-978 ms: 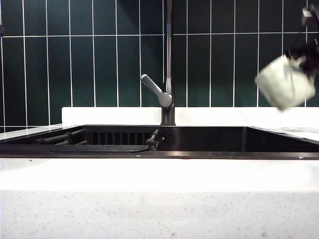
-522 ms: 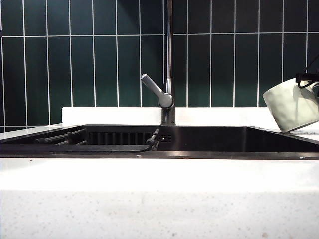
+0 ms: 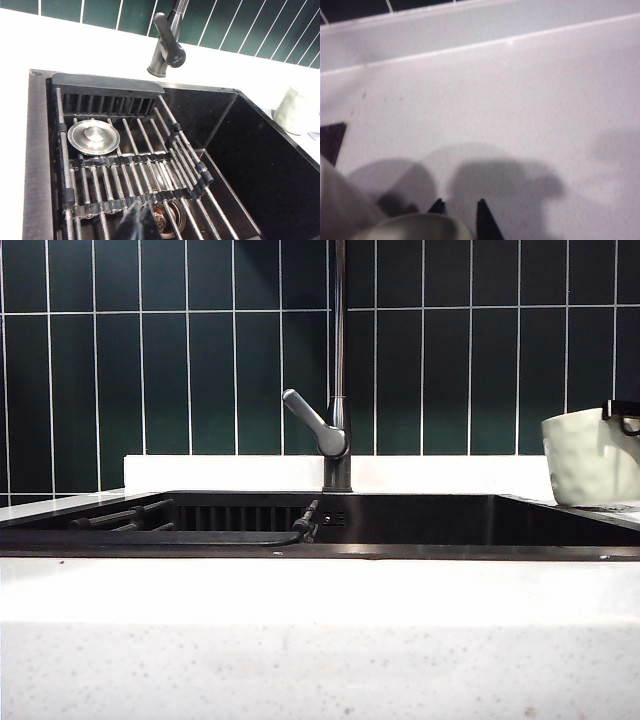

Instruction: Pick up the mug next to the sink, go to the faucet to get some water, pour the water into the sink, and finally put the mug back to its place.

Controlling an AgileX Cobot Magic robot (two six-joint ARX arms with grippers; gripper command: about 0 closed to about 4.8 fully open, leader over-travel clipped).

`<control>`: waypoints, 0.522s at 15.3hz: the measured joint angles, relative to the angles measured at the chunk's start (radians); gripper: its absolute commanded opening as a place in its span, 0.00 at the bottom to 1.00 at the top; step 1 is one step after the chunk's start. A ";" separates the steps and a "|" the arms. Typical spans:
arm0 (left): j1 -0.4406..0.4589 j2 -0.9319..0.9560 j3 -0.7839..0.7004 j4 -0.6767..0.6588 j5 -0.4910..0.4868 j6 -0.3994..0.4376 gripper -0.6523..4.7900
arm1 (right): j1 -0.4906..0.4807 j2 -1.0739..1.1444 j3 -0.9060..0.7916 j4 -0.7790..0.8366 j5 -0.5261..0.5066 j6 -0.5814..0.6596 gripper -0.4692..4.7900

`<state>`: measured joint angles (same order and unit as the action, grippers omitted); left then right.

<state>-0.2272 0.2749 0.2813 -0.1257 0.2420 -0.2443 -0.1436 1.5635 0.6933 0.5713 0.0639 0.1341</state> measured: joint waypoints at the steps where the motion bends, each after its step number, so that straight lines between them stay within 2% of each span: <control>1: 0.000 0.000 0.000 -0.002 0.000 0.000 0.11 | -0.009 -0.049 0.000 -0.084 0.002 0.000 0.33; 6: 0.000 0.000 0.000 -0.009 0.002 0.000 0.11 | -0.032 -0.201 0.001 -0.337 0.045 -0.002 0.33; 8: 0.000 0.000 0.000 -0.013 0.002 0.000 0.11 | -0.030 -0.267 0.000 -0.438 0.045 -0.002 0.20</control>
<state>-0.2276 0.2749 0.2813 -0.1390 0.2436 -0.2440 -0.1734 1.2961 0.6937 0.1329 0.1085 0.1318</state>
